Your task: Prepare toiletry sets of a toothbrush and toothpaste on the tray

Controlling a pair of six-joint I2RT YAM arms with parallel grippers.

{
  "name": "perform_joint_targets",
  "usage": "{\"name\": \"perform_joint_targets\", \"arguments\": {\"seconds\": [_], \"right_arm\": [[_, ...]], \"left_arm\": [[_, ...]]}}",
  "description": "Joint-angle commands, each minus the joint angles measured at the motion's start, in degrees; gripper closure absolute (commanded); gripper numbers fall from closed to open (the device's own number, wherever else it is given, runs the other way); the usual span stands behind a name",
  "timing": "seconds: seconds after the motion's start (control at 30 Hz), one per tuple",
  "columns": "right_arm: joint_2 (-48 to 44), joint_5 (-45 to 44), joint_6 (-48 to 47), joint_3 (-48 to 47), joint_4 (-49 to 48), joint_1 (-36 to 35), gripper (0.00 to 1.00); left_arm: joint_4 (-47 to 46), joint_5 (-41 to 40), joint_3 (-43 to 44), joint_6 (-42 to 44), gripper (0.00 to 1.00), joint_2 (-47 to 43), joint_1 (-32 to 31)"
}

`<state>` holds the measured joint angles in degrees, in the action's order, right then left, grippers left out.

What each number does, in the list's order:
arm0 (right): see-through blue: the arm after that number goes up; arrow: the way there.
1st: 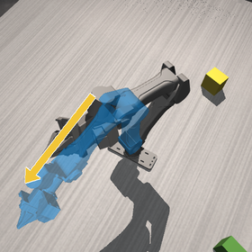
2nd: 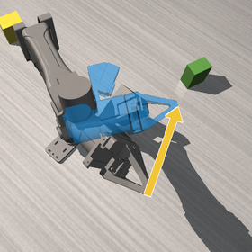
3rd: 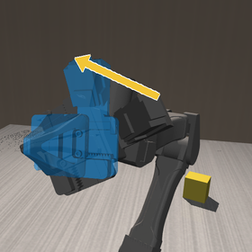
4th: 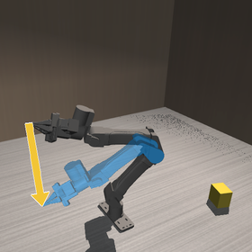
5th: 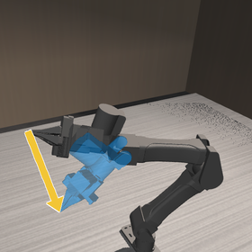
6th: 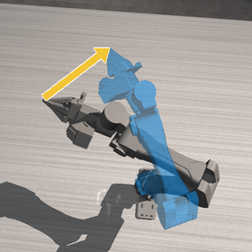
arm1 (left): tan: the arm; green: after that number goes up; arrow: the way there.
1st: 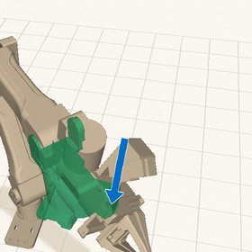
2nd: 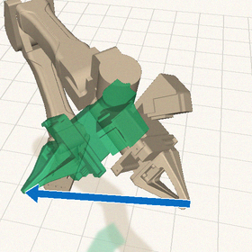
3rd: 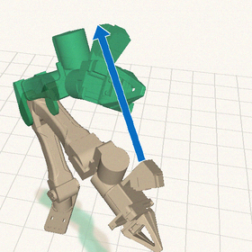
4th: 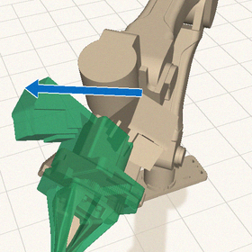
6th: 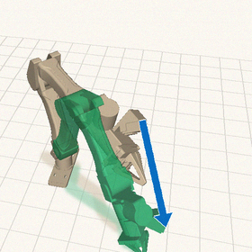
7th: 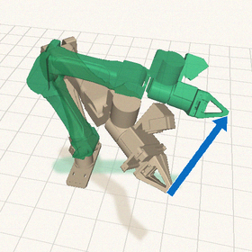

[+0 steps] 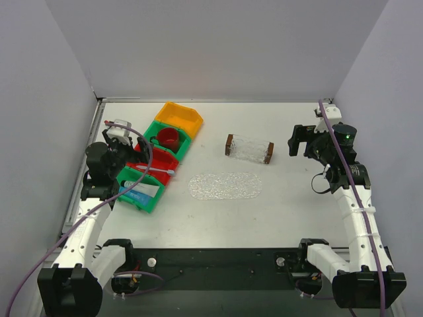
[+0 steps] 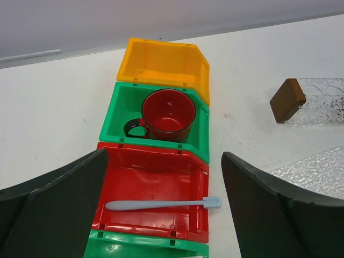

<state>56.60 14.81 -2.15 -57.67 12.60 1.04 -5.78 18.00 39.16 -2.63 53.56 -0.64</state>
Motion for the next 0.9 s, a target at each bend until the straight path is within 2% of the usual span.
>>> {"name": "perform_joint_targets", "arguments": {"seconds": [0.0, 0.37, 0.67, 0.87], "right_arm": [[-0.70, 0.13, -0.75, -0.16, -1.09, -0.34, 0.00], [-0.61, 0.40, -0.66, -0.16, -1.17, -0.34, 0.00], [0.70, 2.59, -0.40, -1.22, 0.05, -0.34, 0.00], [1.58, 3.12, -1.19, -1.57, 0.58, -0.42, 0.00]], "left_arm": [[-1.43, -0.51, 2.24, 0.52, 0.03, -1.00, 0.29], [1.38, -3.59, 4.26, 1.14, 0.03, -1.26, 0.38], [5.69, 3.10, 8.55, 9.05, 0.03, -0.48, 0.29], [16.23, 2.31, 15.51, 12.39, 0.04, 5.41, 0.29]]}}
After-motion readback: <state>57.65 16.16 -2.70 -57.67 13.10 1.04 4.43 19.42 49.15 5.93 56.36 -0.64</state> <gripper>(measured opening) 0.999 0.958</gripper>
